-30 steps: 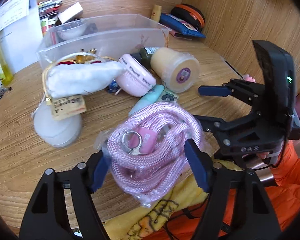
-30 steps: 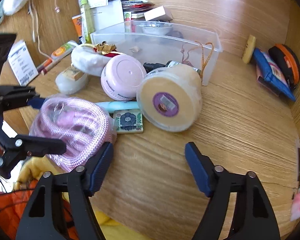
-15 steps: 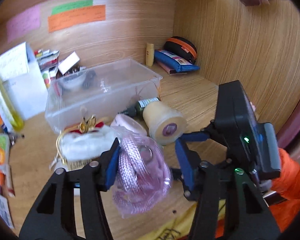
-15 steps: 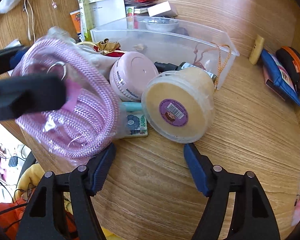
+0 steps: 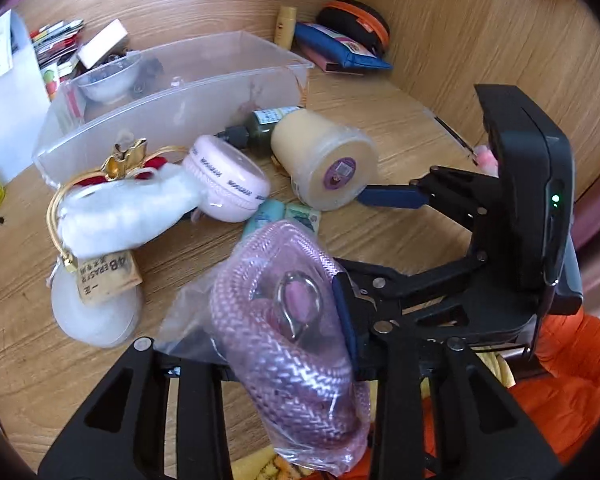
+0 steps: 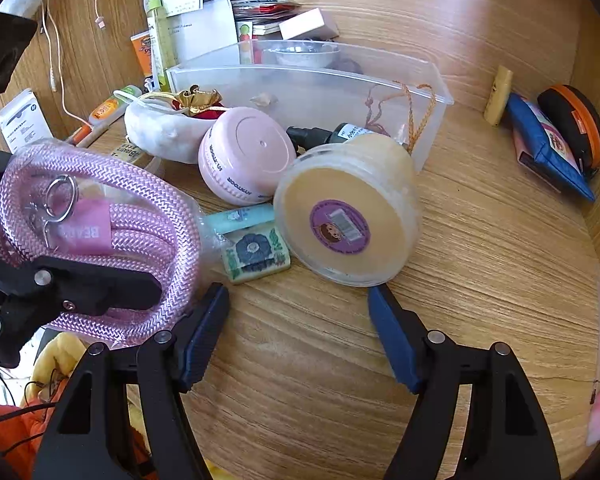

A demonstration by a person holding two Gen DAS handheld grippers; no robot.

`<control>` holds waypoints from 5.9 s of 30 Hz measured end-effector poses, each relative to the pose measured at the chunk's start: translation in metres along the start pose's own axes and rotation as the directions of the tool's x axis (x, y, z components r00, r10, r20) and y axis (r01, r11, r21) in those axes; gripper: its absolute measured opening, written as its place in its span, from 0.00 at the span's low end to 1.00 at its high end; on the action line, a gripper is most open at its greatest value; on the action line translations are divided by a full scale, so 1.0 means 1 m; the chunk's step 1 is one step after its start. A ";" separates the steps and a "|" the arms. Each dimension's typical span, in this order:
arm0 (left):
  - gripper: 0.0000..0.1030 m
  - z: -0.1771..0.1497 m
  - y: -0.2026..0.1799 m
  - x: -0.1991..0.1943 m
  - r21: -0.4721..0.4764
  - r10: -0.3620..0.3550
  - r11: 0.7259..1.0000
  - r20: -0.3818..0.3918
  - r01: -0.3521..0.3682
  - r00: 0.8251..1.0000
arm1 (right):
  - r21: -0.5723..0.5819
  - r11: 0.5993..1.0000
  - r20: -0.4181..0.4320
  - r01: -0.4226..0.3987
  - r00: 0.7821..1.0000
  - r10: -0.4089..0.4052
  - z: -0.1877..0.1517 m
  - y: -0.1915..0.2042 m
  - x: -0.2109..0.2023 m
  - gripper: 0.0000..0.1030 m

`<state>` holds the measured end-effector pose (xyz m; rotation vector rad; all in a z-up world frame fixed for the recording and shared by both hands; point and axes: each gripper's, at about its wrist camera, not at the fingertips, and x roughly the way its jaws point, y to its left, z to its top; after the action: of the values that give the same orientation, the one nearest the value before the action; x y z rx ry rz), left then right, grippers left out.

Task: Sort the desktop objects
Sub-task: 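Lift the pink rope with the left tool while the right tool grasps the cream tub, then carry the pink rope and cream tub over the clear box with both tools, then release the pink rope with the left tool while the right tool releases the tub into the box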

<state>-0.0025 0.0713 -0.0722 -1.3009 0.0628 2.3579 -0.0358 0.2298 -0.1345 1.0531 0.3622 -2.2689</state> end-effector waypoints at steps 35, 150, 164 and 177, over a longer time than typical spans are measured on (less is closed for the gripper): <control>0.23 0.007 0.050 -0.073 -0.163 0.262 0.963 0.396 -0.213 0.880 | 0.137 0.990 0.016 0.046 0.999 -0.049 0.040 -0.025 0.008 0.66; 0.41 0.112 0.156 0.013 -0.252 0.303 0.938 0.275 -0.236 0.912 | 0.044 0.999 0.061 0.000 0.998 -0.003 0.169 -0.045 0.078 0.56; 0.73 0.109 0.149 -0.011 -0.267 0.339 0.930 0.365 -0.251 0.867 | 0.068 0.998 0.050 0.021 0.998 -0.024 0.168 -0.045 0.075 0.57; 0.81 0.109 0.139 -0.025 -0.251 0.348 0.932 0.409 -0.263 0.844 | -0.053 0.989 0.123 0.139 0.984 -0.132 0.157 -0.029 0.032 0.81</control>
<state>-0.1335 -0.0358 -0.0150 -0.8324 -0.1017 2.9501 -0.1641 0.1643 -0.0574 0.8812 0.4633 -2.4116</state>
